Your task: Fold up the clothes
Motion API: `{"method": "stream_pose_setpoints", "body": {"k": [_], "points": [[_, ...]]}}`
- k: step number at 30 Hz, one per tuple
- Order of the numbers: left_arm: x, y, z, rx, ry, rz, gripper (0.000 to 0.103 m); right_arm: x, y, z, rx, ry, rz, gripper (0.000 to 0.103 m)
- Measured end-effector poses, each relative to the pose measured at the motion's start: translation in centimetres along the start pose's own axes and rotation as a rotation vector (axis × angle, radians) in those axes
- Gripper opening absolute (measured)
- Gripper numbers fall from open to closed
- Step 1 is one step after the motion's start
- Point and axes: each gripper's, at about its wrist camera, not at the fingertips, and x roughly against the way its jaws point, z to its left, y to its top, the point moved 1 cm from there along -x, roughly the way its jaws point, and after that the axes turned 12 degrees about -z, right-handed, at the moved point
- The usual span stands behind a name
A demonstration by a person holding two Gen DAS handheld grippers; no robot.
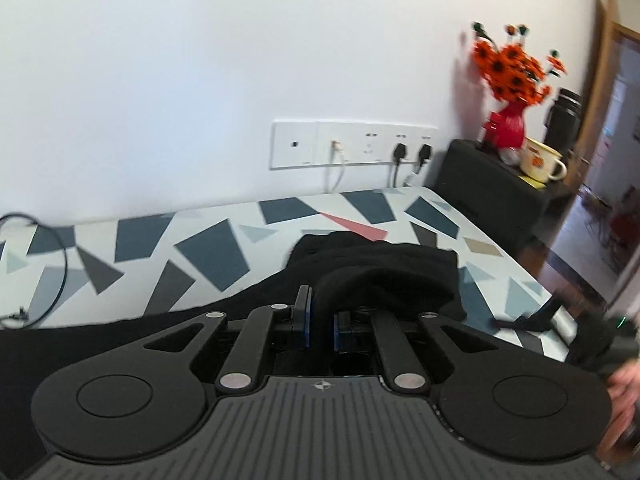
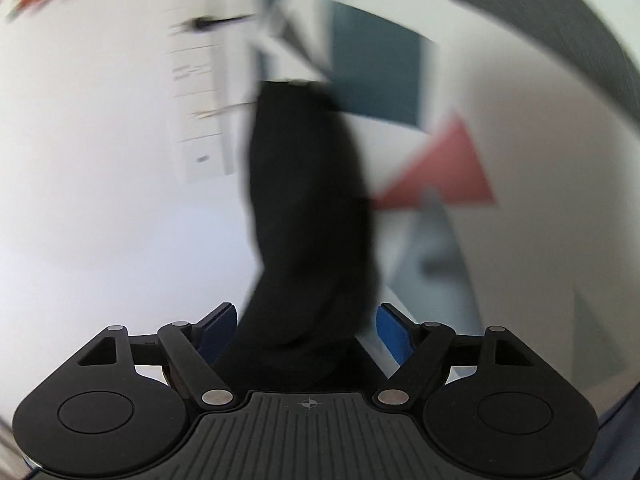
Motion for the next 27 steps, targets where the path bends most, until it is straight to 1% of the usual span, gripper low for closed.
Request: {"method": "stream_pose_setpoints", "body": {"k": [1,2,6,7,9,10,11,12,15,16,17,19,21,22,23,25,26,27], "points": [[0.0,0.0,0.0,0.006,0.006,0.005,0.01,-1.1,-0.3,-0.9,-0.05,0.007,0.016,0.075],[0.1,0.0,-0.1,0.002,0.01,0.007,0.01,-2.0,-0.6,-1.7,-0.099,0.011,0.015,0.076],[0.8,-0.2,-0.7,-0.036,0.014,0.007,0.01,-4.9,-1.0,-3.7,-0.266,0.042,-0.015,0.078],[1.0,-0.3,-0.9,-0.049,0.01,0.007,0.01,-5.4,-0.9,-3.6,-0.277,0.058,-0.029,0.079],[1.3,-0.7,-1.1,-0.062,0.004,0.01,0.01,-6.0,-0.4,-2.6,-0.248,0.067,-0.076,0.077],[1.4,-0.8,-1.2,-0.066,0.001,0.012,0.01,-6.0,0.2,-1.8,-0.208,0.068,-0.103,0.073],[1.6,-1.0,-1.3,-0.071,-0.002,0.014,0.01,-5.8,0.8,-1.0,-0.161,0.069,-0.131,0.046],[1.7,-1.1,-1.3,-0.071,-0.004,0.014,0.01,-5.9,1.2,0.0,-0.11,0.068,-0.142,0.017],[1.9,-1.3,-1.3,-0.054,-0.011,0.01,0.01,-6.3,1.6,4.1,0.07,0.042,-0.18,0.01],[2.0,-1.4,-1.3,-0.049,-0.015,0.005,0.01,-6.0,1.4,6.4,0.164,0.04,-0.206,0.009],[2.1,-1.4,-1.3,-0.045,-0.019,-0.002,0.01,-5.6,1.2,8.9,0.266,0.041,-0.234,0.008],[2.3,-1.5,-1.4,-0.04,-0.022,-0.016,0.01,-5.4,-0.1,14.9,0.508,0.071,-0.28,0.007],[2.4,-1.6,-1.2,-0.026,-0.012,-0.017,0.01,-6.3,-2.3,20.2,0.752,0.096,-0.292,0.007],[2.4,-1.7,-0.9,-0.009,-0.001,-0.012,0.01,-7.2,-3.7,22.2,0.875,0.098,-0.286,0.007],[2.3,-1.8,-0.5,0.016,0.016,-0.003,0.01,-8.1,-5.2,24.0,0.998,0.098,-0.277,0.007],[2.1,-2.1,0.6,0.075,0.053,0.016,0.01,-11.2,-8.1,26.2,1.221,0.068,-0.227,0.021],[2.0,-2.3,1.5,0.118,0.076,0.026,0.01,-12.7,-9.2,26.6,1.302,0.055,-0.164,0.045],[1.9,-2.6,2.5,0.163,0.102,0.035,0.01,-13.7,-9.5,26.6,1.325,0.04,-0.11,0.055]]}}
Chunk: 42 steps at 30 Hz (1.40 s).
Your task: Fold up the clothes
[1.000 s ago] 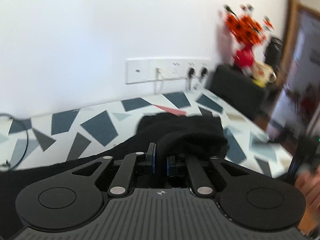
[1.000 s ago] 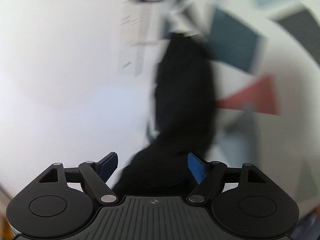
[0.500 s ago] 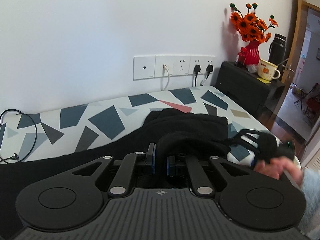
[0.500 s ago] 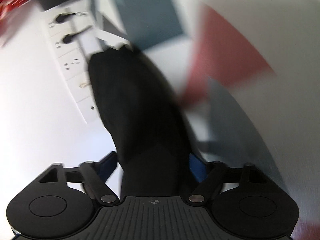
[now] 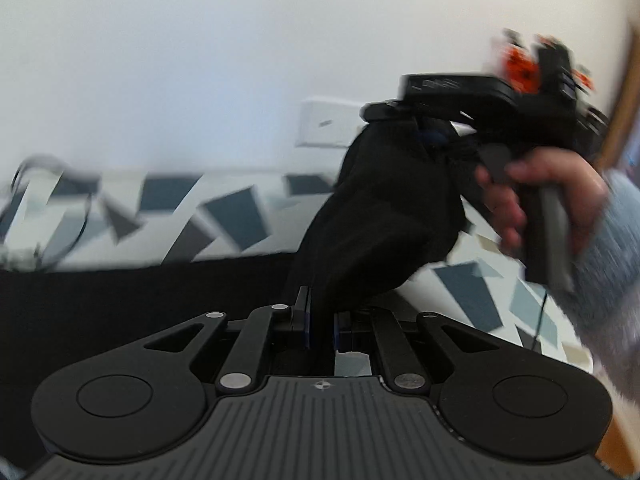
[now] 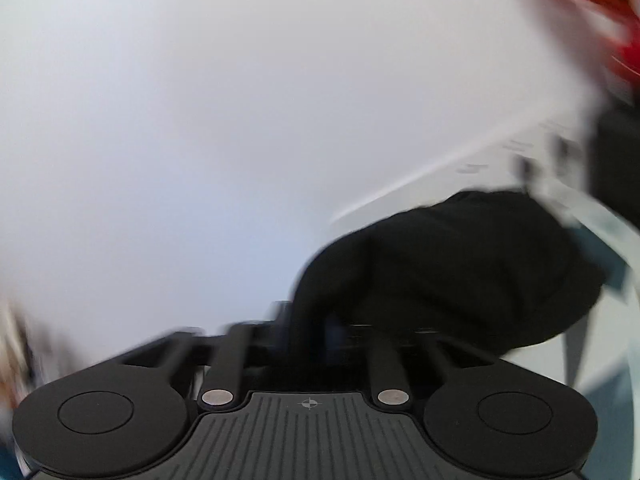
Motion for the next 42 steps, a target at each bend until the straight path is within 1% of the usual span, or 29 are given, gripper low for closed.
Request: {"method": "stream_pose_setpoints", "body": {"k": [1,2,3,4,6,8,11,13,14,15,18,19,20,21,24,26,27,28,29,30,31,32,33,35,36,39,40,42], "points": [[-0.1,-0.1,1.0,0.037,0.029,0.004,0.01,-0.9,-0.2,0.2,0.008,0.017,0.044,0.055],[-0.2,-0.1,1.9,0.068,0.059,0.007,0.01,-0.8,-0.4,-0.6,-0.037,0.027,0.058,0.06],[-0.2,-0.1,2.7,0.091,0.087,0.008,0.01,-0.4,-0.6,-1.6,-0.096,0.035,0.064,0.066],[-0.2,-0.1,3.3,0.104,0.113,0.007,0.009,0.0,-0.8,-2.6,-0.155,0.044,0.07,0.068],[-0.3,-0.1,4.4,0.121,0.148,0.015,0.009,1.9,-1.5,-6.2,-0.318,0.021,0.05,0.072],[-0.5,-0.4,5.1,0.136,0.16,0.028,0.009,4.4,-2.6,-10.2,-0.48,-0.015,0.023,0.073],[-1.1,-0.9,5.3,0.124,0.151,0.056,0.009,9.4,-6.8,-15.6,-0.716,-0.099,-0.008,0.074],[-1.6,-1.2,5.2,0.108,0.153,0.086,0.011,11.1,-10.0,-16.8,-0.842,-0.129,-0.002,0.075],[-1.9,-1.4,5.2,0.107,0.151,0.102,0.014,11.8,-11.7,-17.3,-0.903,-0.143,0.002,0.075],[-2.1,-1.6,5.3,0.113,0.147,0.117,0.016,12.6,-13.3,-17.7,-0.964,-0.156,0.007,0.075],[-2.6,-1.8,5.2,0.117,0.144,0.139,0.03,12.0,-16.2,-18.1,-1.052,-0.135,0.01,0.076],[-2.8,-1.9,5.1,0.108,0.14,0.142,0.039,11.2,-16.6,-17.9,-1.076,-0.125,0.009,0.076],[-2.9,-2.0,4.9,0.091,0.136,0.144,0.044,10.4,-16.7,-17.7,-1.099,-0.114,0.006,0.077],[-3.2,-2.1,4.6,0.067,0.133,0.147,0.045,8.3,-16.4,-17.5,-1.134,-0.1,0.003,0.078],[-4.0,-2.3,3.7,-0.01,0.136,0.163,0.047,4.2,-16.8,-18.1,-1.256,-0.076,-0.017,0.078],[-4.5,-2.4,3.1,-0.052,0.137,0.164,0.051,2.1,-16.7,-18.4,-1.313,-0.078,-0.037,0.079],[-4.7,-2.5,2.9,-0.067,0.138,0.162,0.051,1.2,-16.6,-18.5,-1.33,-0.087,-0.032,0.079],[-4.9,-2.5,2.7,-0.082,0.139,0.159,0.051,0.5,-16.4,-18.4,-1.336,-0.092,-0.019,0.079],[-5.1,-2.6,2.5,-0.092,0.136,0.157,0.05,-0.1,-16.2,-18.3,-1.34,-0.096,-0.005,0.071],[-5.2,-2.7,2.4,-0.099,0.127,0.153,0.045,-0.5,-15.7,-18.0,-1.325,-0.096,0.004,0.049],[-5.3,-2.7,2.2,-0.105,0.115,0.148,0.023,-0.8,-15.1,-17.7,-1.303,-0.095,0.01,0.04],[-5.3,-2.8,2.1,-0.112,0.101,0.145,0.016,-0.7,-14.2,-17.3,-1.262,-0.1,0.008,0.03],[-5.3,-2.8,1.9,-0.118,0.084,0.142,0.016,-0.4,-12.9,-16.8,-1.193,-0.109,0.002,0.025],[-5.1,-2.7,1.4,-0.128,0.024,0.138,0.015,1.1,-9.7,-15.4,-1.0,-0.122,-0.05,0.021],[-5.0,-2.6,1.0,-0.136,-0.019,0.139,0.015,2.0,-8.1,-14.8,-0.901,-0.127,-0.078,0.019],[-4.9,-2.9,-0.9,-0.178,-0.177,0.177,0.017,6.5,-3.8,-13.3,-0.632,-0.152,-0.216,0.017],[-4.9,-3.1,-1.6,-0.203,-0.219,0.189,0.019,8.1,-3.7,-13.6,-0.578,-0.187,-0.229,0.017],[-4.9,-3.7,-3.0,-0.254,-0.285,0.211,0.027,11.3,-3.8,-14.5,-0.483,-0.268,-0.235,0.018]]}}
